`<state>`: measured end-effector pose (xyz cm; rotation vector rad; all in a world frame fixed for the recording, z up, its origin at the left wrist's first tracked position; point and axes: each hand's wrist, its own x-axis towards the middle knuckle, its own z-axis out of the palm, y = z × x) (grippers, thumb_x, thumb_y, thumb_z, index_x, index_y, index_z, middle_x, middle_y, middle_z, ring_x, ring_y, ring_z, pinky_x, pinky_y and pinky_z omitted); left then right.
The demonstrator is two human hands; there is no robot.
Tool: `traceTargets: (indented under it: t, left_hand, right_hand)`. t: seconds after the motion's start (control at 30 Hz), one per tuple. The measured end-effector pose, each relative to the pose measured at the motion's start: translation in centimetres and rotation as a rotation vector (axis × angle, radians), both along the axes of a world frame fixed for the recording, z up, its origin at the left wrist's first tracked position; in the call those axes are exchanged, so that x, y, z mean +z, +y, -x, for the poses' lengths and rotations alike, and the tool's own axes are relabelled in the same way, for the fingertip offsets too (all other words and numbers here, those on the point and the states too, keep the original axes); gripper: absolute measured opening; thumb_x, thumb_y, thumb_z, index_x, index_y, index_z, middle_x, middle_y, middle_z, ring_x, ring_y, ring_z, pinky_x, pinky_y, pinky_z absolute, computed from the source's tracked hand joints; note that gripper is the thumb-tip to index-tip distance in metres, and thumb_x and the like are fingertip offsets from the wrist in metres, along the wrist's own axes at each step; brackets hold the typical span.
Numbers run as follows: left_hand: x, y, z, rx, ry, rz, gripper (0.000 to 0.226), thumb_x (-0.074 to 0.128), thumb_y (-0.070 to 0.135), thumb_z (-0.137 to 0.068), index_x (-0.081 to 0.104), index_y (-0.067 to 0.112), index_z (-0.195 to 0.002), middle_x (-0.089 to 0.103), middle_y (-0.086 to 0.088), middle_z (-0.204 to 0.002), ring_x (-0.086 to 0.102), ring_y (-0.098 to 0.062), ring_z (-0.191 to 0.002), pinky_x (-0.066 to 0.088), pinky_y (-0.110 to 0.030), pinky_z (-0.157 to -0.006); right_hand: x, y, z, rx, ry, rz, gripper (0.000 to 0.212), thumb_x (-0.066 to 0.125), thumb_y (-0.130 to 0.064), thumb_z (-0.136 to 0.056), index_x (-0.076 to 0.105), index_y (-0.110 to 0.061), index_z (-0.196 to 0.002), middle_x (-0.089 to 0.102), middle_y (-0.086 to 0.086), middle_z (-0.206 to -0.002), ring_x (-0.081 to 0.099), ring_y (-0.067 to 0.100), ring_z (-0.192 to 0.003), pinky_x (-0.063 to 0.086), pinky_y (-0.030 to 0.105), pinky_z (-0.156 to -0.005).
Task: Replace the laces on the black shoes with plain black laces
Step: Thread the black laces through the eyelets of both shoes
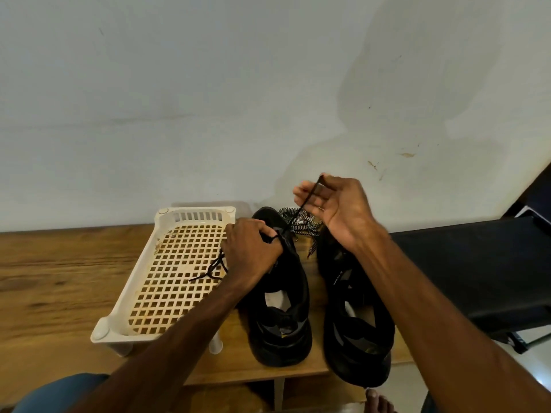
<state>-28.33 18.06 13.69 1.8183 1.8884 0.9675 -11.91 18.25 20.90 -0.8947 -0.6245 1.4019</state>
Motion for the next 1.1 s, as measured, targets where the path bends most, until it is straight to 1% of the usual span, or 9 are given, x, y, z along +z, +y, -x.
traceTargets:
  t: [0.07,0.23,0.37,0.53,0.7,0.77,0.83,0.93,1.1]
  left_hand:
    - [0.7,0.2,0.5,-0.007,-0.074,-0.047,0.006,0.077,0.027,-0.078,0.078,0.027,-0.084,0.074,0.012,-0.102,0.064,-0.019,-0.108,0.051,-0.046,-0.096]
    - [4.9,1.3,3.5,-0.047,-0.325,-0.344,0.007,0.076,0.016,-0.088,0.077,0.022,-0.092,0.074,0.014,-0.09,0.064,0.001,-0.084,0.052,-0.018,-0.077]
    - [6.1,1.9,5.5,0.018,-0.404,-0.416,0.011,0.075,0.032,-0.091,0.075,0.023,-0.096,0.074,0.013,-0.093,0.066,-0.009,-0.089,0.049,-0.024,-0.076]
    - [4.5,3.0,6.4,0.056,-0.338,-0.284,0.008,0.073,0.028,-0.093,0.077,0.022,-0.094,0.072,0.014,-0.086,0.063,0.002,-0.076,0.051,-0.02,-0.077]
    - [2.5,4.3,7.7,0.094,-0.238,0.112,0.011,0.073,0.024,-0.09,0.078,0.015,-0.095,0.077,-0.002,-0.089,0.074,-0.016,-0.075,0.059,-0.031,-0.078]
    - [2.5,4.5,7.7,0.09,-0.324,0.149,0.01,0.073,0.021,-0.091,0.077,0.012,-0.093,0.078,-0.005,-0.088,0.075,-0.016,-0.065,0.059,-0.029,-0.07]
    - [3.3,4.4,7.5,0.032,-0.501,0.085,0.007,0.071,0.014,-0.091,0.078,0.011,-0.093,0.079,-0.006,-0.088,0.077,-0.016,-0.069,0.062,-0.032,-0.074]
    - [4.9,4.0,6.4,-0.131,-0.667,-0.099,0.009,0.071,0.008,-0.091,0.078,0.009,-0.096,0.079,-0.006,-0.089,0.077,-0.017,-0.083,0.063,-0.03,-0.078]
    - [5.7,2.8,4.1,-0.327,-0.514,-0.313,0.007,0.076,0.015,-0.09,0.078,0.018,-0.096,0.077,0.01,-0.095,0.073,-0.013,-0.088,0.061,-0.025,-0.073]
  right_hand:
    - [0.1,-0.1,-0.9,-0.04,-0.048,-0.029,0.012,0.047,-0.011,-0.102,0.056,-0.009,-0.094,0.057,0.001,-0.064,0.056,0.018,-0.057,0.058,0.042,-0.072]
    - [-2.2,-0.4,-0.1,0.107,-1.41,-0.175,0.015,0.067,-0.007,-0.089,0.078,-0.013,-0.096,0.069,-0.02,-0.076,0.062,-0.005,-0.07,0.051,0.018,-0.074]
    - [-3.7,0.0,1.5,0.225,-1.63,-0.133,0.012,0.07,-0.007,-0.09,0.081,-0.012,-0.09,0.077,0.003,-0.095,0.072,0.017,-0.092,0.057,0.028,-0.081]
    - [-2.2,0.2,1.3,0.07,-1.442,-0.167,0.015,0.064,-0.021,-0.099,0.078,-0.014,-0.097,0.074,0.001,-0.11,0.064,0.02,-0.112,0.051,0.037,-0.099]
    - [1.1,-0.3,-0.5,0.0,0.071,-0.131,0.016,0.049,-0.02,-0.102,0.056,-0.016,-0.089,0.073,0.005,-0.083,0.072,0.021,-0.078,0.049,0.047,-0.1]
    - [0.8,-0.5,-1.3,-0.06,0.165,-0.07,0.014,0.053,-0.016,-0.101,0.053,-0.015,-0.087,0.051,-0.001,-0.065,0.049,0.014,-0.052,0.059,0.035,-0.071]
    - [-0.1,-0.7,-1.6,-0.085,-0.332,-0.04,0.009,0.061,-0.013,-0.098,0.063,-0.014,-0.088,0.047,-0.004,-0.066,0.041,0.009,-0.05,0.045,0.025,-0.051]
    - [-2.2,-0.5,-1.1,0.105,-1.505,-0.098,0.009,0.074,-0.031,-0.089,0.079,-0.024,-0.091,0.072,-0.011,-0.093,0.063,0.007,-0.081,0.05,0.028,-0.077]
    - [-3.1,-0.5,1.2,0.195,-1.72,-0.061,0.014,0.07,-0.031,-0.094,0.081,-0.022,-0.094,0.076,-0.001,-0.091,0.069,0.017,-0.086,0.057,0.035,-0.083]
